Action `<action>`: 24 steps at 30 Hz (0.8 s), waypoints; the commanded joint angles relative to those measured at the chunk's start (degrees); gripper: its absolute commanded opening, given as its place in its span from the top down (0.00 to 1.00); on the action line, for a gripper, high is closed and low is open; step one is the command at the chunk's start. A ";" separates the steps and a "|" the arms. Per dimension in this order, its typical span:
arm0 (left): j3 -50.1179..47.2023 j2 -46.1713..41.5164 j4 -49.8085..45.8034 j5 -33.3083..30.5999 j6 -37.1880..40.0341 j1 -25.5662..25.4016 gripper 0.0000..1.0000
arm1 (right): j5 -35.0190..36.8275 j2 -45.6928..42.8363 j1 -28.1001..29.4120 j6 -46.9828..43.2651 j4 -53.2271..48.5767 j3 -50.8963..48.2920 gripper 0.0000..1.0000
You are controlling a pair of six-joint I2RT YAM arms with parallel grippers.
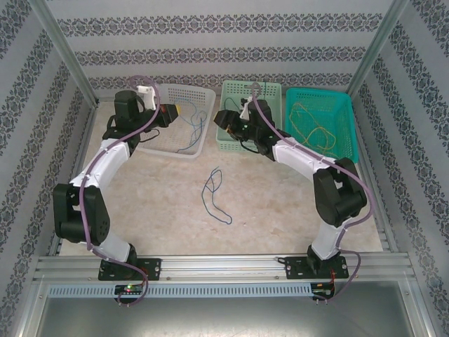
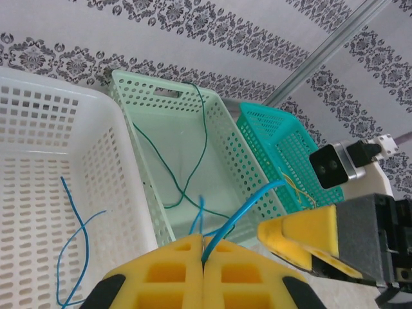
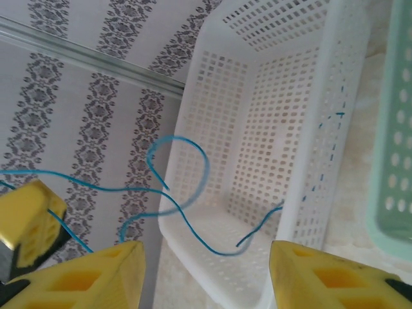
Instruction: Untangle the cables
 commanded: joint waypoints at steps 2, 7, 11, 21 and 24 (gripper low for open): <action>-0.86 -3.37 3.69 2.19 2.28 0.56 1.00 | -2.85 1.84 0.43 3.11 6.50 1.38 0.48; -1.23 -3.99 5.15 2.95 1.00 0.56 1.00 | -3.76 3.90 1.19 1.51 5.36 4.03 0.49; -1.68 -4.53 6.36 4.26 0.25 0.52 1.00 | -3.55 5.75 0.94 2.99 6.62 4.88 0.49; -2.96 -5.18 6.87 5.38 0.13 0.44 1.00 | -3.31 8.01 1.27 4.11 9.53 7.23 0.50; -3.03 -5.02 7.43 5.69 -0.36 0.46 1.00 | -3.49 8.96 1.36 4.67 10.56 8.19 0.51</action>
